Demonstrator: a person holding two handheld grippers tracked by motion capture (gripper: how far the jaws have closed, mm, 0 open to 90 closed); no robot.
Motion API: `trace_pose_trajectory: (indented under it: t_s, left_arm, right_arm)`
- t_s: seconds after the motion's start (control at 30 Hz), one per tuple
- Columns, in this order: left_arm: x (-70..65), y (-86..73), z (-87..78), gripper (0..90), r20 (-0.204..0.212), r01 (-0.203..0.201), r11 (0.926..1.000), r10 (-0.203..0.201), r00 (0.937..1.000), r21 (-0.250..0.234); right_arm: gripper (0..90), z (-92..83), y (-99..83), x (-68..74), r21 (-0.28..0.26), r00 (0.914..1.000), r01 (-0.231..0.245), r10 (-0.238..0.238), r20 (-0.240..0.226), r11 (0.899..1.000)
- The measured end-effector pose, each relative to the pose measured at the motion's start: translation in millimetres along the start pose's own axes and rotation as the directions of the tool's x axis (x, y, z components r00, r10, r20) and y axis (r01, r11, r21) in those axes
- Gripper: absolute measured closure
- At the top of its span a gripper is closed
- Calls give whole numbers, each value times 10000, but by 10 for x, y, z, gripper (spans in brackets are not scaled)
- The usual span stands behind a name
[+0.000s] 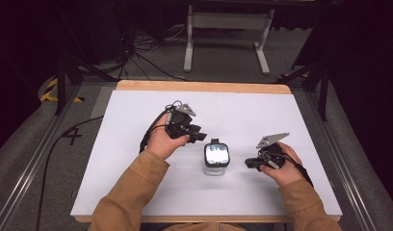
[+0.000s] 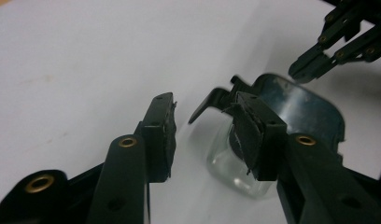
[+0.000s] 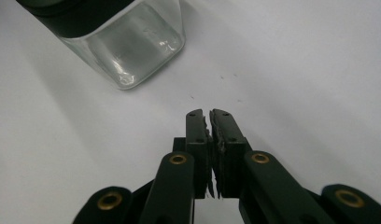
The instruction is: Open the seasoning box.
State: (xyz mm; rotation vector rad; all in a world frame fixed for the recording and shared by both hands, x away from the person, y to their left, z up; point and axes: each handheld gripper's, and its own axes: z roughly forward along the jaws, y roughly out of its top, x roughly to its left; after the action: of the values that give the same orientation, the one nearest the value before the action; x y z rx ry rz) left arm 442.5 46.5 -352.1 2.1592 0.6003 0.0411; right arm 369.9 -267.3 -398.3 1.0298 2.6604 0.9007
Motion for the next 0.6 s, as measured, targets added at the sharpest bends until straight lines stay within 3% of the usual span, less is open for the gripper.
trace_pose_trajectory:
  t_s: [0.07,0.2,0.27,0.47,0.6]
  left_arm:
    - [-8,34,27,598,164,-211,9998,212,9996,-54]
    - [-22,60,128,640,594,-135,9996,149,9981,-234]
    - [-15,60,190,667,542,-126,9994,143,9984,-312]
    - [38,47,302,784,816,352,9990,-329,9961,-267]
    - [20,49,337,832,924,368,9991,-345,9951,-226]
  right_arm:
    - [865,-12,-27,4,-14,10000,-48,48,52,10000]
    - [865,-38,-74,1,-70,9999,-102,103,138,9999]
    - [864,-50,-79,-1,-119,9997,-206,208,135,9997]
    - [861,-50,-105,2,-80,9997,-227,228,129,9997]
    - [861,-61,-120,-3,-106,9996,-245,246,147,9996]
